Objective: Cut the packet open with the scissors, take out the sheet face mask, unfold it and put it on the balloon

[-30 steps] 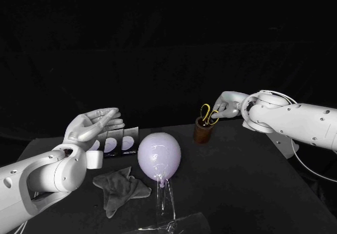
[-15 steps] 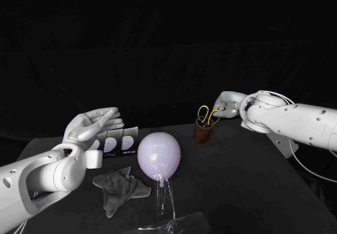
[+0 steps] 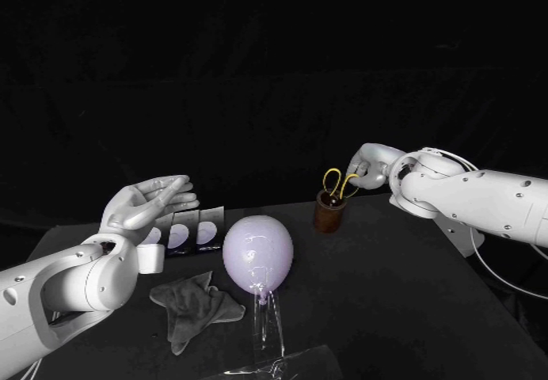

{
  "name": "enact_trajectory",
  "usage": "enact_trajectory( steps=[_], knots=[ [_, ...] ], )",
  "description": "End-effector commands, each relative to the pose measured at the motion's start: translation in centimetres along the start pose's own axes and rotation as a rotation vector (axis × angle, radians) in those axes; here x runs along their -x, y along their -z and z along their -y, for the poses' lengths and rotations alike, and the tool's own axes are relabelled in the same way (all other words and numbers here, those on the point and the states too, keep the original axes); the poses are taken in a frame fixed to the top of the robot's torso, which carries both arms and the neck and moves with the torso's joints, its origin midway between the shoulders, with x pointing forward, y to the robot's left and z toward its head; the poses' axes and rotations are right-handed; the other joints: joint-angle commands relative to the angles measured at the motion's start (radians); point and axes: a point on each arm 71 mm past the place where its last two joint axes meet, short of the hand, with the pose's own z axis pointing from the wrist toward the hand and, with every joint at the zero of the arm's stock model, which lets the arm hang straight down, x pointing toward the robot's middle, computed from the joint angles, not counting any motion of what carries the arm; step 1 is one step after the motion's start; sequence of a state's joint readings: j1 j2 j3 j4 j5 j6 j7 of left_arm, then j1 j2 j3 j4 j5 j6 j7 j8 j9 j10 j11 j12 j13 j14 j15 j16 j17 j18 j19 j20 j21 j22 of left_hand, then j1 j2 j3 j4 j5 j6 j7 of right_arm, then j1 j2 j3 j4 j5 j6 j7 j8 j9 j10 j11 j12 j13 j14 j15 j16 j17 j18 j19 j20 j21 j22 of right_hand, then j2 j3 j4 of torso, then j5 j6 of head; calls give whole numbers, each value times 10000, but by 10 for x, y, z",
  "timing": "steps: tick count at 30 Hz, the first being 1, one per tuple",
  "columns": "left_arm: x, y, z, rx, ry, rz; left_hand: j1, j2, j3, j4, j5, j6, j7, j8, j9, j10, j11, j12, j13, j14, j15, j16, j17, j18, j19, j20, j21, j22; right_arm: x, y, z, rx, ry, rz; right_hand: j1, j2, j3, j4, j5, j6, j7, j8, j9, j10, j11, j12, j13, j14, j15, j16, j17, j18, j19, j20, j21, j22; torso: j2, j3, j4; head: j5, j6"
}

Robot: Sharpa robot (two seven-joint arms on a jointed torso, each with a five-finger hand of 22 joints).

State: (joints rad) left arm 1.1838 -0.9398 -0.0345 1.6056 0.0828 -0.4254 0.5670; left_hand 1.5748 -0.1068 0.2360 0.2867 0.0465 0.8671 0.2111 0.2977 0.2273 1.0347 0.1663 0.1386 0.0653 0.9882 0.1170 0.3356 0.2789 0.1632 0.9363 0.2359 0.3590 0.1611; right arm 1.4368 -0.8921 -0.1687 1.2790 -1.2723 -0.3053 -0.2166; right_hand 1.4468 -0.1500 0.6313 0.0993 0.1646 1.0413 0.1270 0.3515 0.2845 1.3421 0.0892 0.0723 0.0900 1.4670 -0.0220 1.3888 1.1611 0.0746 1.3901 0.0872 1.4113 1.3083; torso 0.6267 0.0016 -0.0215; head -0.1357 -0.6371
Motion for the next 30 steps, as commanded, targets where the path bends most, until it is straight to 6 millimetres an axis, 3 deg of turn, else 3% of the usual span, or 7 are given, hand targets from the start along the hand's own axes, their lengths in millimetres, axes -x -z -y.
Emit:
enact_trajectory(
  steps=[1, 9, 11, 15, 27, 29, 30],
  knots=[
    [-1, -2, 1, -75, 103, -112, -37, 48, 63, 11, 30, -1, 58, -59, -15, 79, -17, -40, -9, 11, 42, -51, 14, 198, -46, 17, -36, -14, 12, 0, -1, -281, -577, 794, -160, -1, 167, -97, 51, 2, -59, 92, 72, 562, -448, -49, 19, 297, -58, 41, -15, -140, 35, -50, 59, 100, -4, 0, -1, -30, 20],
    [1, -6, -2, -48, 97, -111, -57, 9, 63, 8, 28, -1, 45, -82, -30, 92, -18, -93, -9, -51, 58, -114, 12, 178, -105, 41, -78, -41, 40, -1, -9, -447, -1143, 1219, -424, -21, 402, -326, 143, -27, -73, 177, 210, 616, -460, -56, 48, 301, -70, 54, -10, -156, 80, -64, 101, 189, -26, -11, -1, -62, 52],
    [0, -8, -3, -23, 106, -148, -117, -51, 91, 2, 27, 21, 62, -142, -72, 151, -1, -247, -4, -151, 96, -273, 27, -45, -886, 329, -566, -284, 48, -1, -11, -549, -1438, 1161, -450, -6, 454, -368, 177, -38, -76, 185, 231, 620, -463, -58, 52, 304, -74, 63, 5, -162, 100, -67, 119, 220, -28, -18, -6, -59, 69],
    [0, -12, -5, 4, 90, -244, -189, -116, 90, 7, 25, 15, 83, -212, -117, 175, 28, -397, -1, -275, 146, -460, 30, -203, -1563, 521, -1010, -514, 63, 0, -17, -681, -1698, 810, -589, -9, 592, -511, 373, -54, -78, 226, 310, 659, -466, -52, 75, 314, -78, 89, 42, -168, 117, -75, 136, 257, -47, -25, -1, -69, 110],
    [-1, -40, -13, -103, -254, -735, -263, -173, 52, -8, 23, -133, 125, -382, -208, 239, 74, -583, 5, -574, 242, -818, -20, -151, -1668, 545, -1165, -645, 93, -16, -60, -952, -2110, -81, -679, 10, 680, -611, 419, -71, -82, 252, 367, 671, -471, -57, 89, 298, -84, 60, -30, -148, 62, -80, 87, 189, -40, -43, -3, 98, 288],
    [-1, -48, -14, -132, -347, -793, -270, -178, 41, -13, 24, -135, 128, -409, -224, 265, 91, -638, 6, -673, 273, -941, -47, -313, -1955, 563, -1365, -755, 91, -23, -72, -848, -2405, 39, -709, 32, 711, -644, 376, -71, -87, 264, 388, 686, -475, -53, 98, 292, -86, 50, -54, -142, 45, -82, 72, 168, -29, -38, -15, 149, 300],
    [-1, -52, -14, -143, -402, -810, -292, -178, 27, -10, 28, -126, 137, -418, -231, 278, 101, -663, 7, -820, 313, -1059, -85, -504, -2263, 584, -1560, -850, 89, -26, -78, -790, -2557, 106, -727, 50, 740, -674, 333, -76, -89, 271, 404, 694, -479, -52, 103, 292, -88, 52, -51, -145, 54, -84, 79, 183, -28, -38, -3, 165, 309]
  ],
)
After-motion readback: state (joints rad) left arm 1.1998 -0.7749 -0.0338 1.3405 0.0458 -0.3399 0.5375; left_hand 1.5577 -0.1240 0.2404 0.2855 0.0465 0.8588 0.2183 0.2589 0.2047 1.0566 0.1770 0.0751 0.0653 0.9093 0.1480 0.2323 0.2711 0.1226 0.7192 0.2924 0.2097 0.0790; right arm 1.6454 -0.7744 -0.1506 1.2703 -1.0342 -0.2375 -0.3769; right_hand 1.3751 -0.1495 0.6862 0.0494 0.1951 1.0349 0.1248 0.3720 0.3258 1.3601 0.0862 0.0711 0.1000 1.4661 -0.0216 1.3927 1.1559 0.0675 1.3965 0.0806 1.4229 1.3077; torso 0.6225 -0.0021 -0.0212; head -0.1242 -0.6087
